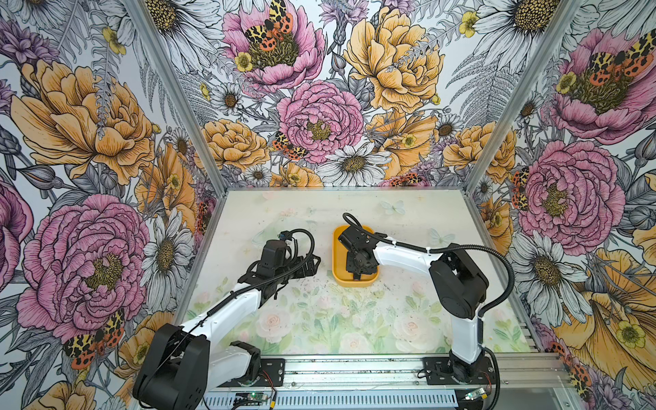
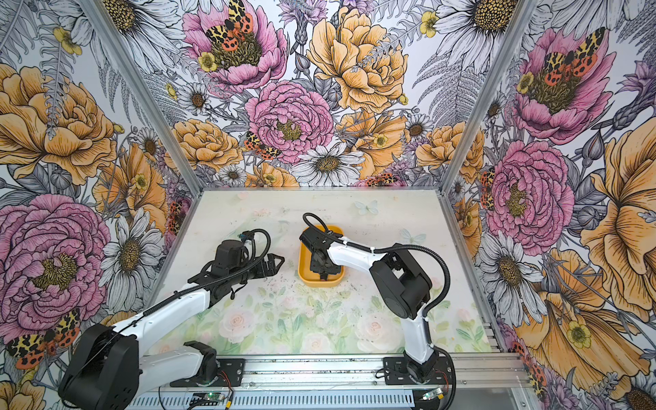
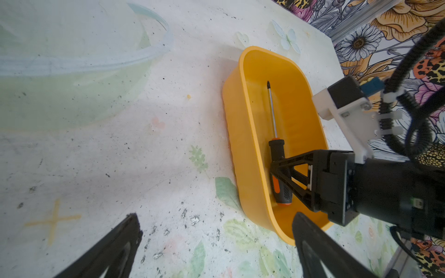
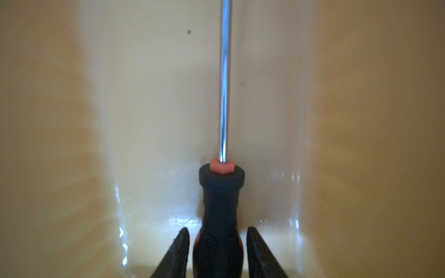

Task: Put the screwdriver in the bin
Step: Place the screwdriver into the bin.

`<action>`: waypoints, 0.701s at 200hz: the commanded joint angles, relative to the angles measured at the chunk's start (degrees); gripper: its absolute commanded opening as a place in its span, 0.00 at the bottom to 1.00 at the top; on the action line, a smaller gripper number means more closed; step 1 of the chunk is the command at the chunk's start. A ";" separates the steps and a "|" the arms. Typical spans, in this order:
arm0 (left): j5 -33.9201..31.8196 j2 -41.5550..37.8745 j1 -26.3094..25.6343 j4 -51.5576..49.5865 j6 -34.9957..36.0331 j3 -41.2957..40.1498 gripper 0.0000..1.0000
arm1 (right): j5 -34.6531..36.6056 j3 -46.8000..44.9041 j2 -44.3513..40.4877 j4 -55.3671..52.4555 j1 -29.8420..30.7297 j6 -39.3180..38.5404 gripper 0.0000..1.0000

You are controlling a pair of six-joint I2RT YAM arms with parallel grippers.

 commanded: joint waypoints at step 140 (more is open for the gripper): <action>-0.52 -1.85 0.72 -4.73 2.87 2.74 0.99 | -1.63 1.57 -14.39 -1.98 -0.68 -19.57 0.54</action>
